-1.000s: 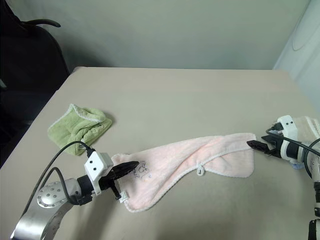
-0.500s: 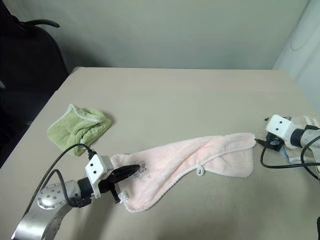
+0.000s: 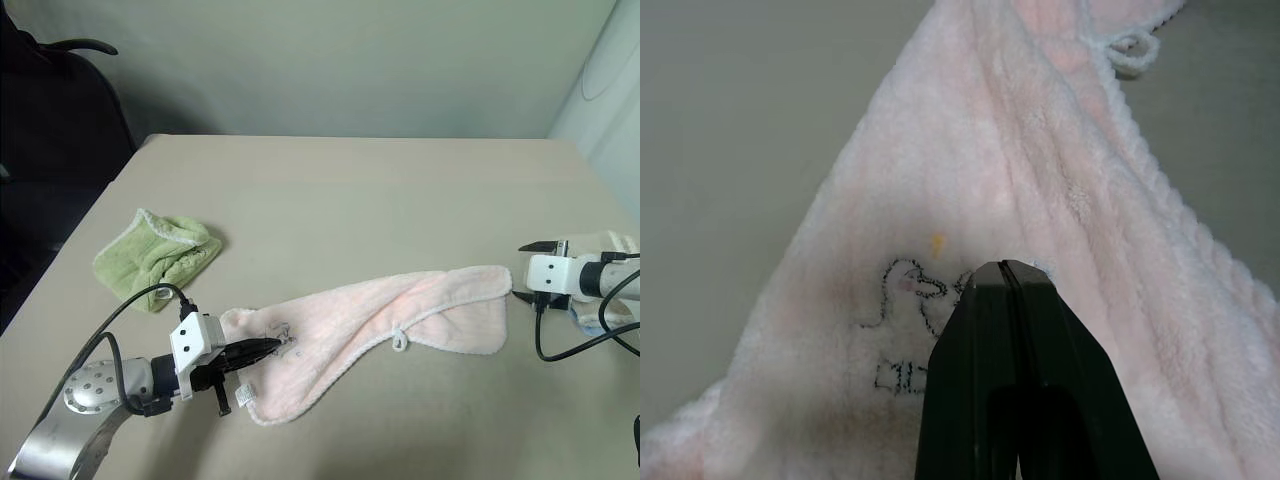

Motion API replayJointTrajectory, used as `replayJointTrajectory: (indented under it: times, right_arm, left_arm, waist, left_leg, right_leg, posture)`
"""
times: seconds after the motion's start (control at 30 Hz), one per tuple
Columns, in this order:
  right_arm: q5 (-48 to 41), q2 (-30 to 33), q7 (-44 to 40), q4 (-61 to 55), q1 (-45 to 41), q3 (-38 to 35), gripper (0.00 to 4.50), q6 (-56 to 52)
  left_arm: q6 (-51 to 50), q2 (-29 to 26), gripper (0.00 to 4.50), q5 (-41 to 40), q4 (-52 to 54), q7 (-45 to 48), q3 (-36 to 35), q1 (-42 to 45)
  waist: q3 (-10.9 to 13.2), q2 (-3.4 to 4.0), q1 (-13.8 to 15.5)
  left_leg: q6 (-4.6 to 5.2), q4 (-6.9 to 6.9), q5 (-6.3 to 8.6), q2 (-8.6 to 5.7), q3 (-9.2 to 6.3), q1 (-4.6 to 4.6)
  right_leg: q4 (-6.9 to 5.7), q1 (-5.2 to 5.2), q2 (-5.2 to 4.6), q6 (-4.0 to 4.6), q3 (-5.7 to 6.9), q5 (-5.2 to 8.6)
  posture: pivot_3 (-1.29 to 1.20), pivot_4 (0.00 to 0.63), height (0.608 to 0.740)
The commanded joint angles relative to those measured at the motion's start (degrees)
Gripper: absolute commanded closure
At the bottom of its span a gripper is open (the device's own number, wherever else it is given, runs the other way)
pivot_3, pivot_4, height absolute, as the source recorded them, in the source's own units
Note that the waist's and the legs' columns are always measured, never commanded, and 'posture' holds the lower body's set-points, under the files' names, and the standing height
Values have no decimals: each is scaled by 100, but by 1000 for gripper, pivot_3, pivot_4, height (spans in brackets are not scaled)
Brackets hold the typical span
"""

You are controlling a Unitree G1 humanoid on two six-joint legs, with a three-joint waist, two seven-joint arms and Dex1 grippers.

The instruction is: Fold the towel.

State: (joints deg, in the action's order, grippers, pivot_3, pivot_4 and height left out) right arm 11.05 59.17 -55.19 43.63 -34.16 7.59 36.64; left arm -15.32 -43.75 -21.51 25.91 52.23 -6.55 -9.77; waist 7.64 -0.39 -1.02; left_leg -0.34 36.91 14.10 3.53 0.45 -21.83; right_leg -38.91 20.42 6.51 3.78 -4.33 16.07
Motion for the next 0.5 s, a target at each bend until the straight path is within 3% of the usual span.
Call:
replayJointTrajectory:
  times: [0.03,0.2,0.43,0.5]
  right_arm:
    - [-7,198,-18,-1,25,-76,15,157]
    - [-108,263,-78,-76,156,-148,15,144]
    - [-195,307,-101,-160,283,-190,15,94]
    - [-205,306,-87,-184,317,-189,0,88]
  left_arm:
    - [19,-52,4500,-116,277,130,41,35]
    - [151,-370,4500,-60,514,599,231,-74]
    - [73,-1442,4500,-676,783,2053,68,-356]
    - [63,-1705,4109,-687,753,2346,126,-315]
  waist:
    - [0,0,-3]
    - [0,0,-2]
    - [0,0,-12]
    - [0,0,-11]
  left_leg:
    - [0,0,0,0,0,0]
    - [1,-2,1,0,0,0]
    - [14,-3,9,0,5,1]
    - [15,-3,10,0,5,1]
  right_leg:
    - [0,0,0,0,-1,0]
    - [1,0,0,2,-3,1]
    - [0,0,0,16,-7,9]
    - [-2,0,0,17,-7,9]
  posture:
    - [0,150,740]
    - [0,150,740]
    - [0,150,740]
    - [0,150,740]
